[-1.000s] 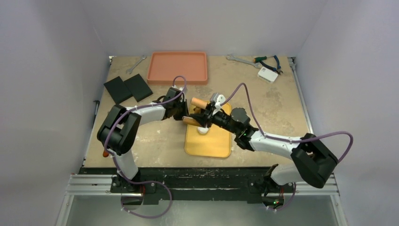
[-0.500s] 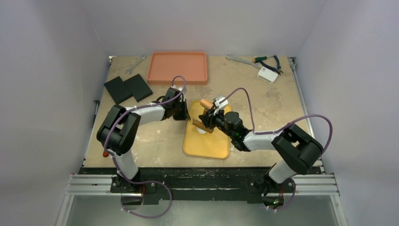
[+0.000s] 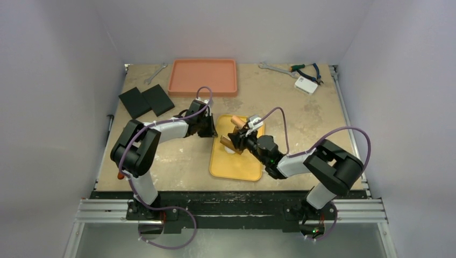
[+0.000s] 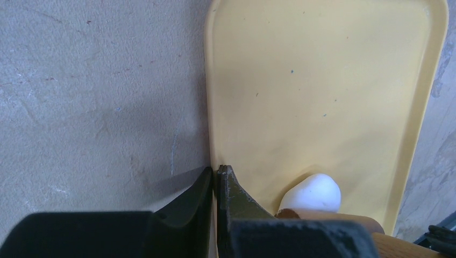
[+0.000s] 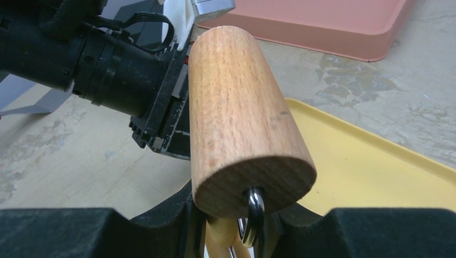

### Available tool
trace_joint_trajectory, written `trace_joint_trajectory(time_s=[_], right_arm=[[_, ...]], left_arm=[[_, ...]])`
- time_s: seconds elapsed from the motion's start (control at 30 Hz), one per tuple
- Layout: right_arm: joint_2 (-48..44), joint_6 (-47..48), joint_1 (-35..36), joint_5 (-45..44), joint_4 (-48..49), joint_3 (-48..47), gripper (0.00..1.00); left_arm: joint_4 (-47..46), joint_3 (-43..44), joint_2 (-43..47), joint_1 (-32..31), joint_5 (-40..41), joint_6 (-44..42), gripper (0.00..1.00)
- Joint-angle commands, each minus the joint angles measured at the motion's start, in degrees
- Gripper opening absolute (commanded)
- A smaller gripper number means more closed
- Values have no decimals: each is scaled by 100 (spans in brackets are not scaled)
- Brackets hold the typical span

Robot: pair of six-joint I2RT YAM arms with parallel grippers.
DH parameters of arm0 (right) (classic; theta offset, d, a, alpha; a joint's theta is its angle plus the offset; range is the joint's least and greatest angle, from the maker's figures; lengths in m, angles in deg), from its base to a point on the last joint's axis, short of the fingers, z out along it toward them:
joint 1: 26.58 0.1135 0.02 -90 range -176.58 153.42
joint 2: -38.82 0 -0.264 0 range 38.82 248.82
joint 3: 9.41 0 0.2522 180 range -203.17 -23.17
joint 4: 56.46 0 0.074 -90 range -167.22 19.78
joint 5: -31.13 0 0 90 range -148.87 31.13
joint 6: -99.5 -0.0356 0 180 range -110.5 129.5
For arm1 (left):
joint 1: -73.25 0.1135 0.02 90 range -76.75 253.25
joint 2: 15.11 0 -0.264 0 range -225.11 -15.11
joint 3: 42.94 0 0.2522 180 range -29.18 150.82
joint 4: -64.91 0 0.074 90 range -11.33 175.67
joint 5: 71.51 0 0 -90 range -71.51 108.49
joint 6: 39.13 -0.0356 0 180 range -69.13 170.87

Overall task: Roll out the dumpling wrappers from the dough
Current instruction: Flatten out the dough on the work surface.

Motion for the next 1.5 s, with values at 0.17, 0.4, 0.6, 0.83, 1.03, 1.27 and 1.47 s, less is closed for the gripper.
trace_joint_trajectory(time_s=[0.17,0.4,0.6,0.83,1.03,1.27,1.47], right_arm=[[674,-246,424,-210,-858,289,0],[456,-124,431,-153,-1163,210,0],[-375,70,441,1467,-1949,-593,0],[-1319,-859,-229,2087,-2304,-1086,0],[-1368,-1419,-481,714,-2290,-867,0],[-753,-1578,-464,-197,-1801,-811,0],[27,-1707,-545,-275,-1077,-611,0]], left_arm=[[362,-125,0,9,66,-39,0],[362,-128,-18,9,40,-50,0],[360,-128,16,9,66,-69,0],[327,-153,47,9,57,-57,0],[286,-179,19,9,2,-20,0],[274,-198,79,9,22,-27,0],[256,-207,57,9,-4,-10,0]])
